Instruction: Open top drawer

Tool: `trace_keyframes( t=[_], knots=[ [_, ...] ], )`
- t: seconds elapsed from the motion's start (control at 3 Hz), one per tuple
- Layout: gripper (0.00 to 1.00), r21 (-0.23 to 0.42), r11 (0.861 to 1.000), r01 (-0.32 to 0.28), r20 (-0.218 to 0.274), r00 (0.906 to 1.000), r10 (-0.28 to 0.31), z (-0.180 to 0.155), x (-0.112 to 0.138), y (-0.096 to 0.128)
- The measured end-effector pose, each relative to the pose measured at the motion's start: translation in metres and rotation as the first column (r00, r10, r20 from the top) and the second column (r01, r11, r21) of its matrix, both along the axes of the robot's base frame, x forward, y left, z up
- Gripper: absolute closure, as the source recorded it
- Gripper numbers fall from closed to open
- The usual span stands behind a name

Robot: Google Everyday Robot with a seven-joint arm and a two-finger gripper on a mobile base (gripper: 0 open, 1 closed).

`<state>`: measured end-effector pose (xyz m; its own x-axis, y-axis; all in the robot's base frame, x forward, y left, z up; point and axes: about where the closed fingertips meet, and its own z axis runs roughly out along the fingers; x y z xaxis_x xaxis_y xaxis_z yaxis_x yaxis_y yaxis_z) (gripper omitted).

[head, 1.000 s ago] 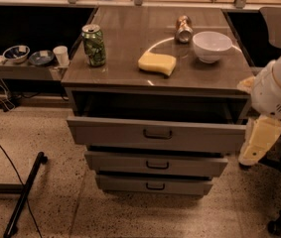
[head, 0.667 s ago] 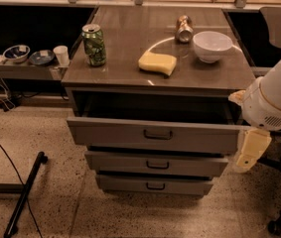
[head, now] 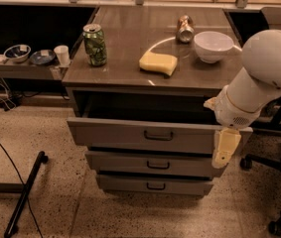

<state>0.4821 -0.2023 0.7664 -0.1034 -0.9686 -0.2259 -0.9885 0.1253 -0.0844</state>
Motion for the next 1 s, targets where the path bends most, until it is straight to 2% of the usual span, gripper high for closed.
trace_keyframes(
  t=[0.33,0.67,1.0],
  knots=[
    [0.00,0.001,1.000,-0.028,-0.046,0.9985,0.028,-0.027,0.022,0.004],
    [0.00,-0.013,1.000,-0.027,-0.105,0.9942,0.025,-0.057,0.036,0.000],
    [0.19,-0.019,1.000,-0.012,-0.155,0.9878,0.009,-0.082,0.038,-0.003]
  ],
)
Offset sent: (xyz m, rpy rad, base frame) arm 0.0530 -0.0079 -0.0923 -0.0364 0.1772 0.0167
